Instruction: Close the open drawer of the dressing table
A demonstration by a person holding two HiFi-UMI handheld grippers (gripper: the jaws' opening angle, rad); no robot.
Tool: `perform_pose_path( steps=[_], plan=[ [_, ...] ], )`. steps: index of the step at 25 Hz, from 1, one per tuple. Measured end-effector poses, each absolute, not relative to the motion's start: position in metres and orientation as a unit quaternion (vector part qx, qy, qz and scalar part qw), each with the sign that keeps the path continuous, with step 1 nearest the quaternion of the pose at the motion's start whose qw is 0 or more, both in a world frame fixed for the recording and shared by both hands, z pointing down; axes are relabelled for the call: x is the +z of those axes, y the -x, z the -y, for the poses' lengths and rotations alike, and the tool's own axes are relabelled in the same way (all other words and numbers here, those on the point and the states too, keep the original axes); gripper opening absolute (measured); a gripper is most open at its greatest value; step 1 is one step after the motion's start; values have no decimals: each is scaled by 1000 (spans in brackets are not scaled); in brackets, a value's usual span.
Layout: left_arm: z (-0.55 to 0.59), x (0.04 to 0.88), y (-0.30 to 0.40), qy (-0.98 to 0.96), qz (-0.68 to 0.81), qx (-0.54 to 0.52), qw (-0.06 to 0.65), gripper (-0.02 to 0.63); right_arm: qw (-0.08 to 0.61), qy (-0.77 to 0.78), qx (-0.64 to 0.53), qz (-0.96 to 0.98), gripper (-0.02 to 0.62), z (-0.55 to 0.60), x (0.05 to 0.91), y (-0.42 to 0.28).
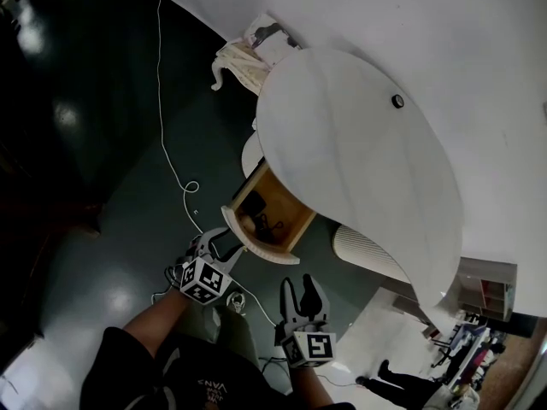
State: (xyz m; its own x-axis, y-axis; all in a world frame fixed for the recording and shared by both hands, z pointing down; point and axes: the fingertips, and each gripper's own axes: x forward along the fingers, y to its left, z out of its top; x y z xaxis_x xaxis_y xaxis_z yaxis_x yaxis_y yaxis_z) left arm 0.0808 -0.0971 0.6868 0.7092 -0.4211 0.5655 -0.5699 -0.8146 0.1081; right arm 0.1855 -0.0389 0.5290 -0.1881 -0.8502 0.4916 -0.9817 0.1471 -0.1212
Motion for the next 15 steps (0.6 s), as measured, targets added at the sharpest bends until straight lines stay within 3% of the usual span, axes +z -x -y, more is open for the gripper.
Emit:
perform_pose_path(
  steps=[15],
  plan=[
    [108,688,-90,-916,260,271,143,207,146,-618,217,742,191,52,531,-169]
  ],
)
